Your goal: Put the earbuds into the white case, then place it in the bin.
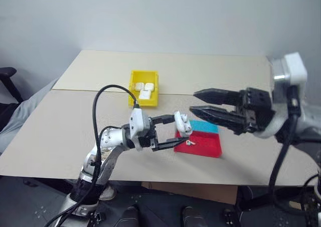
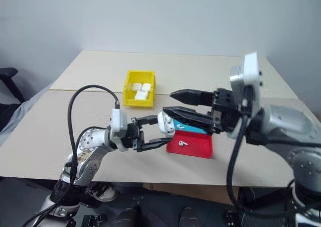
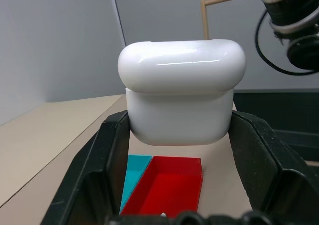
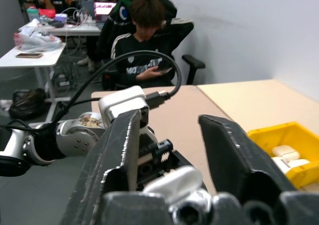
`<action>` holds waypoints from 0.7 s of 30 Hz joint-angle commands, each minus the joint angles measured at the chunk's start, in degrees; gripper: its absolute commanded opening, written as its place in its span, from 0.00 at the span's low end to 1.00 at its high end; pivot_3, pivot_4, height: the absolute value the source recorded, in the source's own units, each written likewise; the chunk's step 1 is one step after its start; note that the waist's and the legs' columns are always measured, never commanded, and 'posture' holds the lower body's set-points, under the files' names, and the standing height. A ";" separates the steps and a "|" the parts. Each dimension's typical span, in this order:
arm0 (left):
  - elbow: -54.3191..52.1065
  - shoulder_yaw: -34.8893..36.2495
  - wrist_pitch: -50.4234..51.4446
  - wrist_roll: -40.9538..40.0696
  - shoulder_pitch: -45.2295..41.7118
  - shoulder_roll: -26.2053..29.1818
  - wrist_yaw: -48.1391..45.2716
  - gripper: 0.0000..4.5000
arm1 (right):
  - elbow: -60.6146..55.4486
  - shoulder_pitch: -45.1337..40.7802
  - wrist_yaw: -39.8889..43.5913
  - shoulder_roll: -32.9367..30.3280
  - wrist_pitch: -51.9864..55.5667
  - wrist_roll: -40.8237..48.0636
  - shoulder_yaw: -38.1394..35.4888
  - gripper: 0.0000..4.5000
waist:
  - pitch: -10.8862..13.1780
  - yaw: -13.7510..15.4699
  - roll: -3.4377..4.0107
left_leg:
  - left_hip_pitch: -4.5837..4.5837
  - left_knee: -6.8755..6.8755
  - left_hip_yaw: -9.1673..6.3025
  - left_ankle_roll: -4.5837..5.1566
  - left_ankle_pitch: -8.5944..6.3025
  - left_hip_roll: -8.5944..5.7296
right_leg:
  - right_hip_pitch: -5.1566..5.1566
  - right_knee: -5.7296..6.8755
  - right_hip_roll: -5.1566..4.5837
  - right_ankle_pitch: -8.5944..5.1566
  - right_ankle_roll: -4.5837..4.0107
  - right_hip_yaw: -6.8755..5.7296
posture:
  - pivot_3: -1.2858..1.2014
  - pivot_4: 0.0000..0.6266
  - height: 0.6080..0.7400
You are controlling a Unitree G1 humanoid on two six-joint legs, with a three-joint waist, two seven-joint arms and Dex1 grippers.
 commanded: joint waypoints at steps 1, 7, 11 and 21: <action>1.58 -1.62 -2.63 2.06 -2.74 -1.53 -0.77 0.61 | 1.41 -4.62 3.02 -1.53 2.26 -2.07 4.61 0.24 | 0.00 0.11 0.00 | -0.01 0.00 0.01 0.00 0.00 0.00 | 0.02 -0.06 0.00 0.00 0.00 0.00 | 0.52 0.24 1.00; 3.74 -3.41 -3.90 4.39 -4.60 -3.59 -1.04 0.61 | 1.79 -8.06 7.16 -2.25 4.25 -6.59 10.37 0.01 | 0.00 0.56 0.00 | -0.11 -0.10 0.00 0.03 -0.02 -0.06 | 0.00 0.09 0.00 0.00 0.00 0.00 | 0.52 0.24 1.00; 3.59 -3.36 -4.35 4.64 -4.43 -4.21 -1.21 0.61 | 0.66 -7.24 8.94 -1.28 1.74 -11.08 11.17 0.01 | -0.01 1.03 0.01 | -0.44 -0.18 -0.04 0.32 0.16 -0.05 | -0.51 0.46 0.06 -0.10 0.16 0.00 | 0.52 0.24 1.00; 1.26 -0.91 -3.56 1.96 -3.49 -4.07 -1.46 0.61 | 0.12 -3.93 12.90 -4.09 2.03 -18.20 11.33 0.01 | -0.01 1.88 0.01 | -0.55 0.03 -0.06 0.32 0.16 -0.03 | -0.57 0.57 0.13 -0.03 0.14 0.04 | 0.52 0.24 1.00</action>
